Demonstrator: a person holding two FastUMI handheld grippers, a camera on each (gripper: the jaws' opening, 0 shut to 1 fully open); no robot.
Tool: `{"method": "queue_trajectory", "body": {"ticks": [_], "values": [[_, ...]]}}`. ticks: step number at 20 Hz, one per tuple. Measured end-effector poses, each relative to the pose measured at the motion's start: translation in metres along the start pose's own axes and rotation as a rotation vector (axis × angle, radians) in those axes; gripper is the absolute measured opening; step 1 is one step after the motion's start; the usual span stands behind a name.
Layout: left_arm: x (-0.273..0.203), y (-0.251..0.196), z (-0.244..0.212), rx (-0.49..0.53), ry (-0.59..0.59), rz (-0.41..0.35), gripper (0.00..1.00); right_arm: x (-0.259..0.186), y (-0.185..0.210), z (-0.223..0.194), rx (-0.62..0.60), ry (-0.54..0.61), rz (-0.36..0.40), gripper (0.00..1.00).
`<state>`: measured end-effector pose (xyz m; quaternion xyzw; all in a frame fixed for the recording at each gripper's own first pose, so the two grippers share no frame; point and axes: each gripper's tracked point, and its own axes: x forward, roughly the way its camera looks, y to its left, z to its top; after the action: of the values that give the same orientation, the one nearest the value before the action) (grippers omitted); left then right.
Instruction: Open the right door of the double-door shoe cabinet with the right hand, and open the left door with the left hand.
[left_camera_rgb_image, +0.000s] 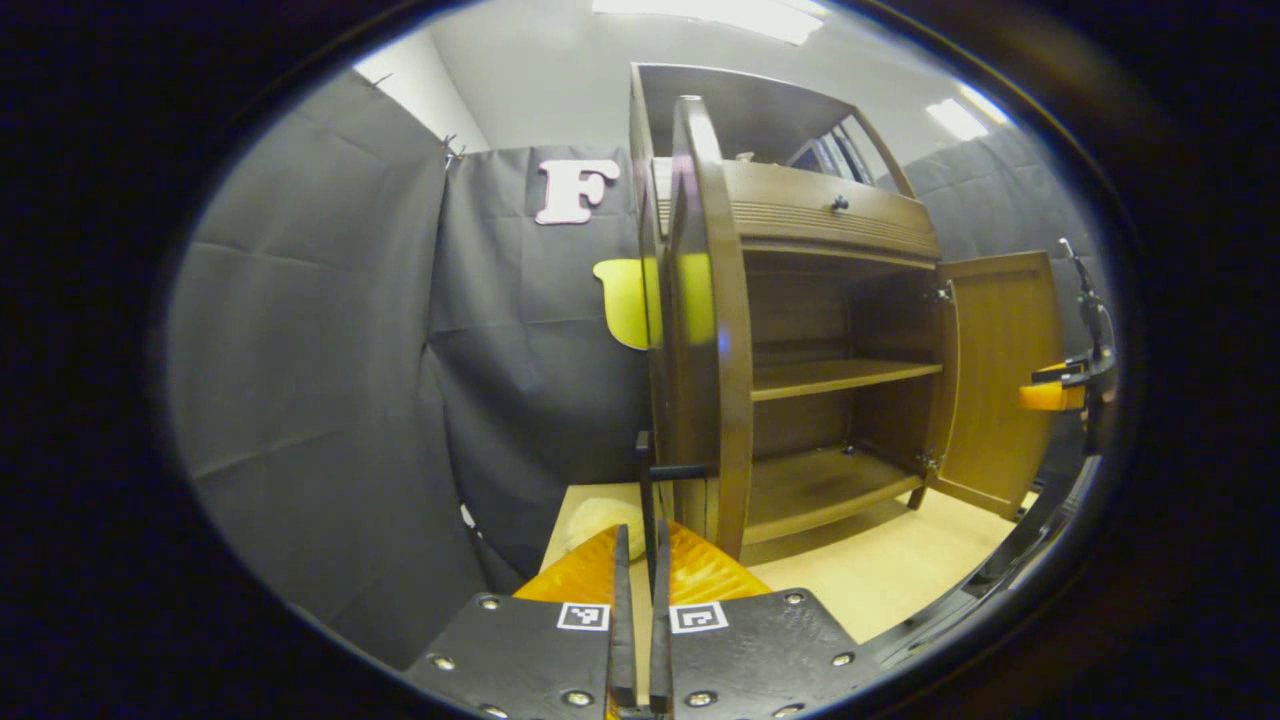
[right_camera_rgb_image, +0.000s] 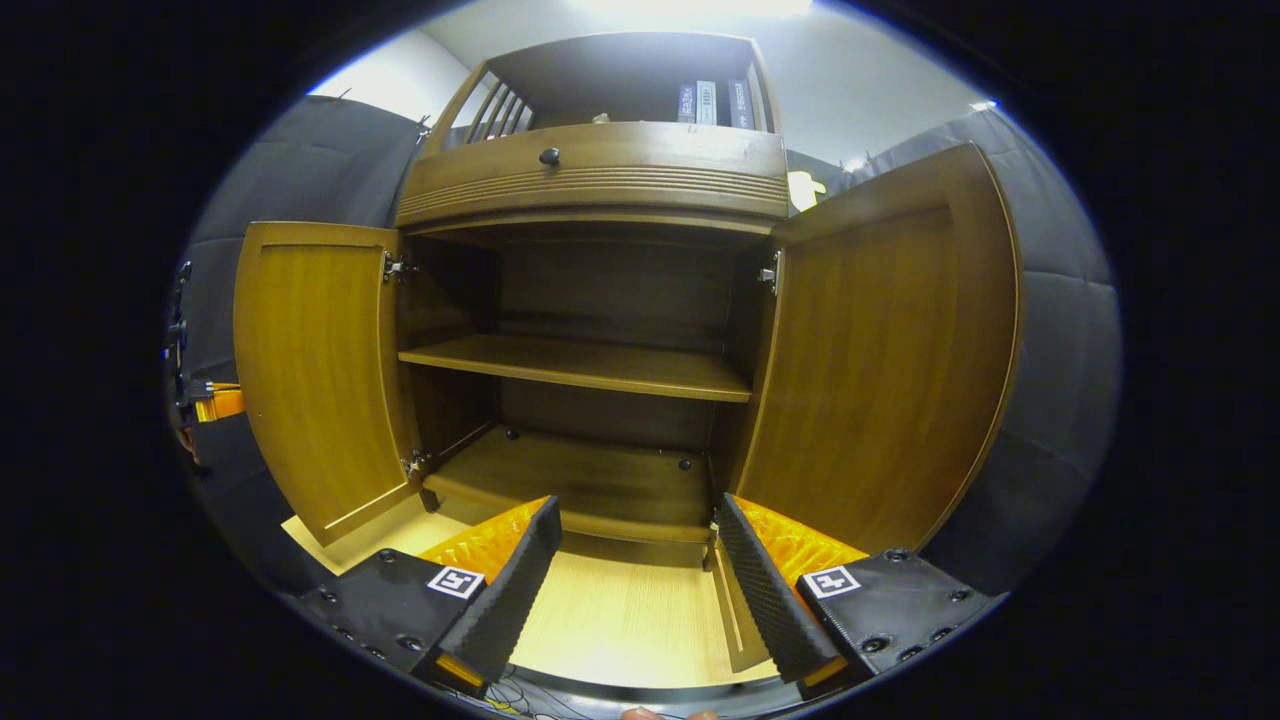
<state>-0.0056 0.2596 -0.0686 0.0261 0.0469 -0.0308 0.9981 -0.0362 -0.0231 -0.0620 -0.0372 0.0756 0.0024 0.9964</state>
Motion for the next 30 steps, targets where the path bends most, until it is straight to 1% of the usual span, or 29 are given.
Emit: {"method": "queue_trajectory", "body": {"ticks": [3,8,11,12,13,16,20,21,22,23,24,25,26,27,28,29,30], "values": [[-0.012,-0.009,0.005,0.014,0.012,0.024,0.07,-0.004,-0.012,0.002,0.019,-0.010,0.008,0.97],[-0.066,-0.029,-0.016,-0.049,0.068,0.131,0.07,-0.020,-0.025,-0.004,0.049,-0.009,0.045,0.97],[-0.105,-0.047,-0.011,-0.083,0.069,0.203,0.07,-0.034,-0.027,-0.004,0.037,-0.019,0.087,0.97],[-0.115,-0.056,-0.011,-0.090,0.082,0.222,0.07,-0.039,-0.029,-0.003,0.031,-0.032,0.097,0.97],[-0.124,-0.069,-0.009,-0.101,0.094,0.230,0.08,-0.042,-0.029,-0.002,0.030,-0.040,0.112,1.00],[-0.149,-0.102,0.013,-0.118,0.060,0.265,0.09,-0.054,-0.031,0.001,0.038,-0.049,0.155,0.97],[-0.174,-0.146,0.042,-0.191,-0.007,0.289,0.57,-0.069,-0.047,0.009,0.065,-0.065,0.181,0.97],[-0.179,-0.152,0.045,-0.190,-0.012,0.308,0.69,-0.073,-0.052,0.011,0.075,-0.070,0.185,0.98],[-0.185,-0.153,0.051,-0.187,-0.021,0.345,0.82,-0.077,-0.057,0.013,0.084,-0.074,0.187,1.00],[-0.187,-0.152,0.057,-0.191,-0.032,0.372,0.82,-0.079,-0.062,0.013,0.091,-0.078,0.186,1.00],[-0.189,-0.158,0.059,-0.204,-0.046,0.378,0.82,-0.081,-0.068,0.014,0.100,-0.081,0.182,1.00],[-0.191,-0.167,0.065,-0.223,-0.062,0.367,0.82,-0.085,-0.073,0.014,0.111,-0.084,0.181,1.00],[-0.190,-0.176,0.073,-0.238,-0.077,0.350,0.82,-0.087,-0.077,0.014,0.121,-0.085,0.181,0.96],[-0.187,-0.187,0.083,-0.243,-0.098,0.326,0.82,-0.090,-0.080,0.013,0.127,-0.085,0.179,0.96],[-0.183,-0.191,0.092,-0.235,-0.114,0.311,0.82,-0.090,-0.085,0.011,0.127,-0.084,0.171,0.98],[-0.179,-0.191,0.100,-0.218,-0.132,0.302,0.83,-0.091,-0.089,0.010,0.123,-0.082,0.160,0.93],[-0.172,-0.188,0.107,-0.205,-0.143,0.306,0.83,-0.091,-0.092,0.008,0.118,-0.078,0.145,0.98]]}}
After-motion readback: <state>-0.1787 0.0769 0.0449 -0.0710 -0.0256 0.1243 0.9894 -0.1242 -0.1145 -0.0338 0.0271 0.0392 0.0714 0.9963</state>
